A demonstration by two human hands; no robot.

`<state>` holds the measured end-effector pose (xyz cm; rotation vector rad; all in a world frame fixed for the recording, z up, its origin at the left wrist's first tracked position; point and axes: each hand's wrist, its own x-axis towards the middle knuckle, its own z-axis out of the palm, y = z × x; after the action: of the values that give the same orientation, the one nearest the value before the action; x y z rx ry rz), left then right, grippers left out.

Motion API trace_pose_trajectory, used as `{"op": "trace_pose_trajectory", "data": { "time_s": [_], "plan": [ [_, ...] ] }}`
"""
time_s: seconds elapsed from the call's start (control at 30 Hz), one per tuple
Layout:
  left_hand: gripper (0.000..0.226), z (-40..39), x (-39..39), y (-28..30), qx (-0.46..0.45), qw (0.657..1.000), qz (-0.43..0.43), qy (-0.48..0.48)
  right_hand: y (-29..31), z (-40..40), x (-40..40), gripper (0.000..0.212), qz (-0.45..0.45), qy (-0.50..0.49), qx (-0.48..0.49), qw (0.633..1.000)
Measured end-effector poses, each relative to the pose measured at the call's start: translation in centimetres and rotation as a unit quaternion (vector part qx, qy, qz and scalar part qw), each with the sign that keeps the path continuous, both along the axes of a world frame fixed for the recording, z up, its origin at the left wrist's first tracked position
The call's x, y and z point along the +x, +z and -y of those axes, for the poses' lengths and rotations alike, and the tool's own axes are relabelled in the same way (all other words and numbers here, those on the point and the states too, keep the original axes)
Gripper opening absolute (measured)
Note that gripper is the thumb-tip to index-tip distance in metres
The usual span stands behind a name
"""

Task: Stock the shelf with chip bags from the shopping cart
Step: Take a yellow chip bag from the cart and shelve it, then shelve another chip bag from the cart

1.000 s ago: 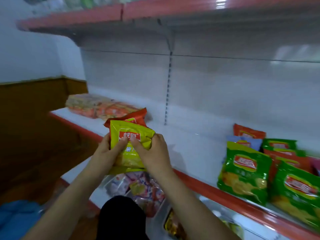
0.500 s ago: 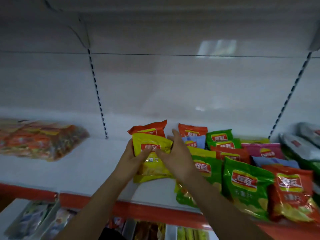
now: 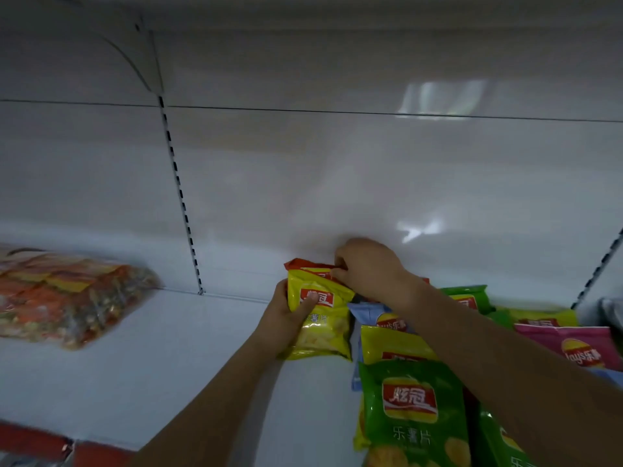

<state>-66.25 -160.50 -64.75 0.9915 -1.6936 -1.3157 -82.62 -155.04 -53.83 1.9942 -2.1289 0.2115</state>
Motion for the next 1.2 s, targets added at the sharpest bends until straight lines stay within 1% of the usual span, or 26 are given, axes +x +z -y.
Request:
{"op": "trace_pose_trajectory", "data": {
  "time_s": [0.07, 0.17, 0.2, 0.27, 0.33, 0.4, 0.5, 0.53, 0.57, 0.63, 0.67, 0.73, 0.77, 0.83, 0.9, 0.97, 1.07, 1.13, 1.2],
  "plan": [
    [0.038, -0.2, -0.6, -0.2, -0.017, 1.0, 0.001, 0.005, -0.3, 0.0, 0.1, 0.034, -0.066, 0.0, -0.02, 0.998],
    [0.026, -0.8, -0.3, -0.1, -0.018, 0.999, -0.034, -0.008, -0.4, -0.1, 0.2, 0.028, -0.099, -0.01, -0.031, 0.995],
    [0.027, -1.0, 0.2, -0.2, -0.013, 0.998, -0.049, -0.022, -0.3, -0.1, 0.2, 0.022, -0.101, -0.015, -0.033, 0.994],
    [0.042, -1.6, 1.2, -0.7, -0.008, 0.996, -0.059, -0.059, -0.4, 0.0, -0.1, 0.012, -0.106, -0.028, -0.052, 0.993],
    [0.051, -1.9, 1.7, -1.1, -0.041, 0.994, -0.038, -0.089, -0.3, -0.1, -0.1, 0.016, -0.099, -0.037, -0.051, 0.993],
    [0.048, -1.9, 1.6, -1.3, -0.075, 0.992, -0.002, -0.101, 0.0, -0.1, -0.2, 0.016, -0.091, -0.036, -0.041, 0.994],
    [0.048, -2.0, 1.1, -0.6, -0.069, 0.989, 0.027, -0.129, 0.6, -0.5, 0.1, 0.007, -0.093, -0.041, -0.054, 0.993],
    [0.051, -2.3, 1.2, 0.1, -0.065, 0.988, 0.031, -0.136, 0.8, -0.6, 0.3, 0.007, -0.085, -0.037, -0.076, 0.993],
    [0.053, -2.4, 1.4, 0.5, -0.055, 0.987, 0.036, -0.149, 1.0, -0.8, 0.6, 0.012, -0.075, -0.041, -0.09, 0.992],
    [0.058, -2.7, 2.5, 1.1, -0.029, 0.987, 0.048, -0.149, 2.0, -1.3, 1.6, 0.013, -0.053, -0.039, -0.107, 0.992],
    [0.068, -2.9, 3.5, 1.7, -0.025, 0.991, 0.066, -0.118, 2.5, -1.4, 2.5, 0.017, -0.047, -0.037, -0.109, 0.992],
    [0.105, -3.0, 5.9, 2.4, -0.043, 0.99, 0.132, -0.038, 3.6, -1.6, 4.7, 0.031, -0.016, -0.031, -0.087, 0.996],
    [0.111, -3.1, 7.4, 2.7, -0.05, 0.989, 0.141, -0.015, 4.1, -1.5, 6.2, 0.036, 0.01, -0.014, -0.077, 0.997],
    [0.105, -3.4, 10.8, 3.6, -0.065, 0.989, 0.132, 0.025, 4.7, -1.1, 9.7, 0.042, 0.089, 0.039, -0.065, 0.993],
    [0.099, -4.4, 14.5, 5.0, -0.074, 0.988, 0.116, 0.069, 4.8, -0.7, 13.9, 0.048, 0.166, 0.093, -0.042, 0.981],
    [0.087, -5.9, 18.5, 6.4, -0.095, 0.984, 0.1, 0.113, 4.8, -0.8, 18.4, 0.054, 0.237, 0.137, -0.021, 0.962],
    [0.066, -8.6, 25.4, 8.0, -0.124, 0.971, 0.094, 0.182, 4.4, -1.5, 25.7, 0.057, 0.343, 0.186, 0.006, 0.921],
    [0.065, -11.3, 30.3, 8.9, -0.119, 0.959, 0.098, 0.238, 3.9, -2.4, 30.9, 0.054, 0.387, 0.216, 0.02, 0.896],
    [0.068, -14.9, 35.4, 9.5, -0.109, 0.946, 0.094, 0.289, 3.4, -4.0, 36.4, 0.052, 0.411, 0.261, 0.035, 0.873]
  ]
}}
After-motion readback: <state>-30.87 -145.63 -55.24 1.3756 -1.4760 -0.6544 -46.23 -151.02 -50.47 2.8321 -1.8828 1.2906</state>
